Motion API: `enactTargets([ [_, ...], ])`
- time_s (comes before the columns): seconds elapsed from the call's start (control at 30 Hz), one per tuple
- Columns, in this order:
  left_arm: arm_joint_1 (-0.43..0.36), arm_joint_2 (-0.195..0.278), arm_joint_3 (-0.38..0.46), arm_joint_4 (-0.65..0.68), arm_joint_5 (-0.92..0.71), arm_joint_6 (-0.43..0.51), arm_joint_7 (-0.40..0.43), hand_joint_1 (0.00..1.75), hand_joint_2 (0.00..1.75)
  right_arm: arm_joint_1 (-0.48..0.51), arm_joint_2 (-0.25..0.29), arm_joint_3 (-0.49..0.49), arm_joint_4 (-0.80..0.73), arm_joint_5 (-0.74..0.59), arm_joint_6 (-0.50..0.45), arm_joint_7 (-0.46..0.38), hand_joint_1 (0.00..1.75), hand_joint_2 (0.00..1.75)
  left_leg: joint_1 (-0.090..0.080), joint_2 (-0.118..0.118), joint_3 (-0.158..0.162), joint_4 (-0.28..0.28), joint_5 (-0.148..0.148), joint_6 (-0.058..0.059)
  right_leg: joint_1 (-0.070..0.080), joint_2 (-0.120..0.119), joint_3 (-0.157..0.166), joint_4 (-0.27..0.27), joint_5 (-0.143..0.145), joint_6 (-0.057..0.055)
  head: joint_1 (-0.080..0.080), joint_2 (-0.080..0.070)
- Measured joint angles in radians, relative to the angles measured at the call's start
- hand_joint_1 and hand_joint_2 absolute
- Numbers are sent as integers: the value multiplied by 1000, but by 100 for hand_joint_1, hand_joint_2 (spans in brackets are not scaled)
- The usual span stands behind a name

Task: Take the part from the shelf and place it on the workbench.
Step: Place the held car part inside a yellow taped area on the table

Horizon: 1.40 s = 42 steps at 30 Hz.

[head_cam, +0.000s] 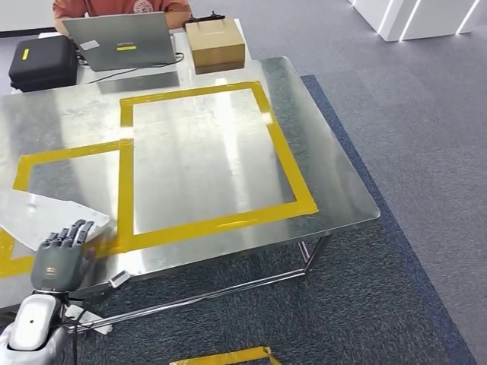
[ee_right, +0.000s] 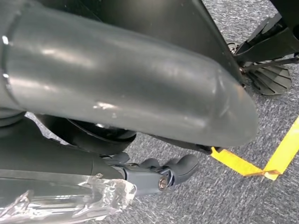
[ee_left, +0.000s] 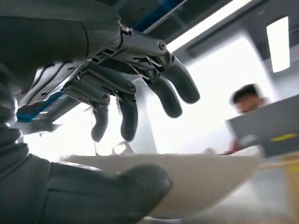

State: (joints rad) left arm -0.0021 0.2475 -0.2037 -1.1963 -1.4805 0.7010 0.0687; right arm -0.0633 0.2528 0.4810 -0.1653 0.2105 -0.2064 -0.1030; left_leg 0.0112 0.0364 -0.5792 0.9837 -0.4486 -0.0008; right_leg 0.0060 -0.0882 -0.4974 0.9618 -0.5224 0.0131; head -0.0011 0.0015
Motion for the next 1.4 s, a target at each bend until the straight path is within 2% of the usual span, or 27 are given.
enactTargets([
  [0.07, -2, -12, 7, 7, 0, 1, -55, 0, 0, 0, 0, -1, -1, 1, 2, -1, 0, 0, 7, -10, 6, -9, 5, 13, -3, 35, -23, 50, -34, 14, 5, 0],
  [0.1, -4, -20, 10, 8, 0, 1, -71, 0, 0, 0, 0, -2, -1, 2, 3, -1, 0, 0, 8, -17, 7, -11, 6, 17, -5, 59, -53, 113, -66, 16, 8, 0],
  [0.17, -6, -30, 15, 8, 0, 1, -88, 0, 0, 0, -2, -4, -1, 2, 3, -2, 0, 0, 8, -37, 5, -11, 6, 20, -8, 80, -124, 257, -122, 18, 12, 0],
  [0.2, -6, -34, 17, 9, 0, 1, -92, 0, 0, 0, -3, -5, -1, 2, 3, -1, 0, 0, 8, -49, 5, -10, 6, 20, -9, 84, -147, 299, -129, 19, 11, 0],
  [0.23, -5, -37, 19, 10, 0, 1, -94, 0, 0, 0, -4, -6, -1, 2, 3, -1, 0, 0, 9, -63, 6, -10, 7, 19, -10, 85, -150, 298, -113, 19, 12, 0],
  [0.27, -4, -40, 20, 11, 0, 1, -95, 0, 0, 0, -5, -6, -1, 2, 4, -1, 0, 0, 10, -78, 7, -9, 7, 17, -12, 90, -134, 257, -80, 19, 12, 0],
  [0.33, -3, -45, 21, 13, 0, 1, -97, 0, 0, 2, -6, -6, -1, 2, 4, 0, 0, 0, 12, -107, 5, -4, 6, 7, -22, 126, -74, 118, -10, 22, 12, 0],
  [0.37, -3, -47, 22, 14, 0, 1, -97, 0, 0, 3, -6, -7, -1, 2, 4, 0, 0, 0, 12, -121, 1, 0, 6, -1, -26, 146, -48, 64, 7, 21, 12, 0],
  [0.43, -2, -49, 24, 14, 0, 1, -97, 0, 0, 3, -6, -7, 0, 2, 5, 0, 0, 0, 13, -144, -9, 3, 11, -16, -27, 164, -30, 29, 5, 15, 11, 0],
  [0.53, 7, -48, 26, 16, 0, 1, -100, 0, 0, 4, -6, -7, 0, 2, 5, 0, 0, 0, 18, -160, -15, 0, 16, -31, -28, 137, -28, 28, 10, -4, 11, 0],
  [0.6, 10, -47, 27, 15, 0, 1, -106, 0, 0, 4, -6, -7, -1, 3, 6, 0, 0, 0, 15, -116, -33, 40, -10, -34, -29, 119, -26, 26, 11, -14, 5, 0],
  [0.67, 14, -46, 28, 12, 0, 1, -114, 0, 0, 7, -6, -7, 0, 4, 9, 0, 0, 0, 11, -62, -88, 159, -72, -38, -24, 95, -26, 26, 9, -23, -2, 0],
  [0.7, 18, -45, 29, 9, 0, 1, -116, 0, 0, 9, -6, -7, 0, 5, 10, 0, 0, 0, 11, -51, -121, 228, -101, -39, -21, 81, -26, 26, 8, -26, -4, 0],
  [0.73, 24, -45, 29, 7, 0, 1, -117, 0, 0, 11, -6, -7, 0, 6, 10, 0, 0, 0, 11, -47, -142, 276, -115, -39, -19, 67, -25, 26, 6, -28, -3, 0],
  [0.77, 29, -45, 31, 6, 0, 1, -117, 0, 0, 12, -6, -7, 0, 8, 10, 0, 0, 0, 10, -45, -147, 289, -110, -37, -16, 54, -24, 26, 5, -29, -4, 0],
  [0.8, 34, -44, 34, 4, 0, 1, -118, 0, 0, 12, -6, -7, 0, 10, 10, 0, 0, 0, 10, -42, -132, 262, -87, -34, -14, 42, -22, 26, 3, -30, -4, 0],
  [0.83, 37, -44, 39, 3, 0, 1, -122, 0, 0, 12, -6, -7, 0, 12, 10, 0, 0, 0, 7, -31, -99, 203, -53, -28, -12, 29, -18, 26, 0, -30, -4, 0],
  [0.9, 36, -45, 55, -2, 0, 1, -135, 0, 0, 11, -6, -7, 0, 15, 9, -1, 0, 0, -4, 14, -29, 74, -9, -14, -5, 7, -11, 27, -7, -25, -3, 0],
  [0.97, 36, -47, 74, -7, 0, 2, -152, 0, 0, 11, -6, -7, 0, 18, 7, -2, 0, 0, -14, 39, -4, 20, -6, -5, 1, -14, -8, 28, -14, -18, -3, 0],
  [1.03, 41, -49, 93, -9, 0, 2, -165, 0, 0, 10, -6, -7, 0, 20, 5, -3, 0, 0, -14, 19, -5, 13, -6, 1, 2, -30, -6, 27, -20, -8, -3, 0],
  [1.1, 44, -51, 109, -10, 0, 2, -169, 0, 0, 8, -6, -7, -1, 22, 3, -4, 0, 0, -7, -4, -3, 6, -3, 11, -2, 10, -18, 59, -46, 2, 1, 0],
  [1.17, 43, -55, 121, -11, 0, 2, -170, 0, 0, 7, -6, -7, -1, 23, 3, -6, 0, 0, -3, -27, -3, 4, -1, 18, -6, 68, -71, 172, -104, 10, 6, 0],
  [1.23, 44, -60, 129, -11, 0, 2, -172, 0, 0, 7, -7, -7, -1, 24, 0, -6, 0, 0, -3, -51, -3, 4, -1, 20, -8, 83, -136, 298, -149, 13, 8, 0],
  [1.27, 46, -62, 136, -11, 0, 2, -175, 0, 0, 7, -7, -7, -1, 25, -1, -5, 0, 0, -3, -65, -3, 5, -1, 20, -8, 85, -152, 319, -144, 13, 8, 0],
  [1.3, 47, -64, 143, -11, 0, 2, -177, 0, 0, 7, -8, -7, -1, 26, -1, -4, 0, 0, -3, -80, -1, 5, -1, 20, -9, 87, -149, 301, -118, 12, 8, 0],
  [1.33, 48, -65, 150, -11, 0, 2, -181, 0, 0, 7, -8, -7, -1, 27, -2, -4, 0, 0, -2, -94, 0, 5, -2, 19, -10, 93, -129, 246, -77, 11, 8, 0],
  [1.4, 47, -68, 163, -11, 0, 2, -187, 0, 0, 8, -8, -7, -1, 29, -2, -2, 0, 0, -3, -122, 0, 7, -2, 13, -16, 140, -75, 110, -7, 6, 8, 0],
])
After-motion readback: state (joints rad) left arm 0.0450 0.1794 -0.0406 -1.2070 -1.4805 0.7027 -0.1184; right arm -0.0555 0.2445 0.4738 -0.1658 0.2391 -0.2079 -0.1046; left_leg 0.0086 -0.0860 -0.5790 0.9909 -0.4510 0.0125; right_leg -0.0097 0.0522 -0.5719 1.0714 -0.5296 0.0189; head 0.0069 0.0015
